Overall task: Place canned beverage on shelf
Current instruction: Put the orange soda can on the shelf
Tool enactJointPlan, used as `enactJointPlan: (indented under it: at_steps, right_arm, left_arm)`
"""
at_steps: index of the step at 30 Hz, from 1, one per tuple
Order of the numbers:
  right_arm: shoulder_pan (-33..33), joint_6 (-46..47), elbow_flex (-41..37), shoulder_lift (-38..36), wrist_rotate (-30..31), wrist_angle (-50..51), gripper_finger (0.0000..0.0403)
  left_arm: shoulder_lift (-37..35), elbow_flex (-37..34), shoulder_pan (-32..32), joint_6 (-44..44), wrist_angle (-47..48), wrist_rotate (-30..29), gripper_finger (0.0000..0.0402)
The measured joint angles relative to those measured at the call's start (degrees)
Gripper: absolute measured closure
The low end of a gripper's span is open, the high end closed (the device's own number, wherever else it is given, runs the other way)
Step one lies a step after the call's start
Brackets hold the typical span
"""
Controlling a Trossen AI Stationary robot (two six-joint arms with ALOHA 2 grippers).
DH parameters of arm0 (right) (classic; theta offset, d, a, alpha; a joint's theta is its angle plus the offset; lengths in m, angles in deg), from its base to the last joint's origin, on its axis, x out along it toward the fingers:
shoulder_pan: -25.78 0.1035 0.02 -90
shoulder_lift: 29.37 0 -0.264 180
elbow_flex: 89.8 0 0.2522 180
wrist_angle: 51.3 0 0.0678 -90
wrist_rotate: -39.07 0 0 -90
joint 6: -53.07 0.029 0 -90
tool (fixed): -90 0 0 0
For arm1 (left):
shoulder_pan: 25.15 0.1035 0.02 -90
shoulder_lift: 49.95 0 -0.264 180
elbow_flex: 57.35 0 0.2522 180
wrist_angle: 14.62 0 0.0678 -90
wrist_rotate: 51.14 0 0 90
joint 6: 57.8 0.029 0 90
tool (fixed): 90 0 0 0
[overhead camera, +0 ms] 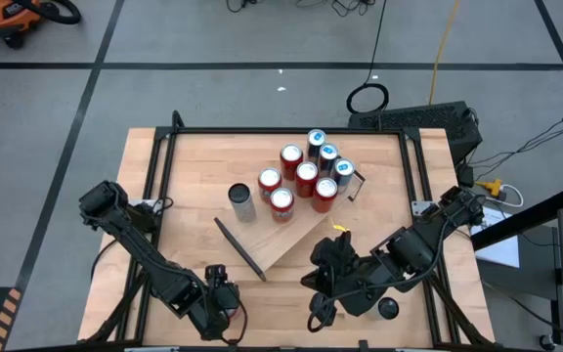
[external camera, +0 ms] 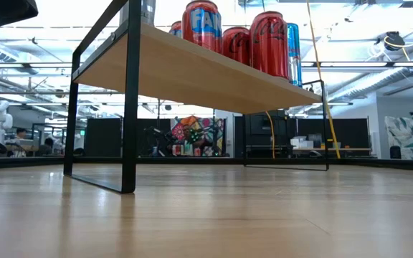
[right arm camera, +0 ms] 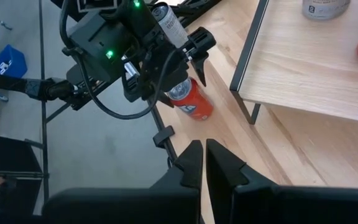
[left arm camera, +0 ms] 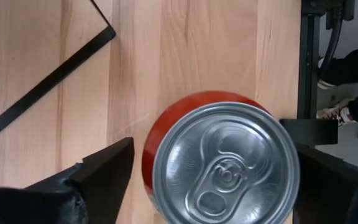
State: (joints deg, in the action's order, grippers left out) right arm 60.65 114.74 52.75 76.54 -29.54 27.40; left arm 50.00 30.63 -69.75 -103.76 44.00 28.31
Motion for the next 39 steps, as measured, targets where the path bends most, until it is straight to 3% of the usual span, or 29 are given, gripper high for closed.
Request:
enactJointPlan:
  at_steps: [11, 27, 39]
  right_arm:
    - [-0.02, -0.44, 0.0, 0.0, 2.82, -0.06, 0.0403]
    - [0.1, 0.48, 0.07, 0.61, 4.24, -0.52, 0.0403]
    - [1.83, 2.96, 0.04, 7.25, 5.7, -2.85, 0.0402]
  left_arm:
    - [0.0, 0.02, 0.0, -0.33, -0.3, -0.04, 0.0105]
    - [-2.95, 0.02, 0.41, -6.34, 1.72, 0.04, 0.0111]
    - [-9.92, 0.02, 0.37, -18.65, 2.17, -0.02, 0.0112]
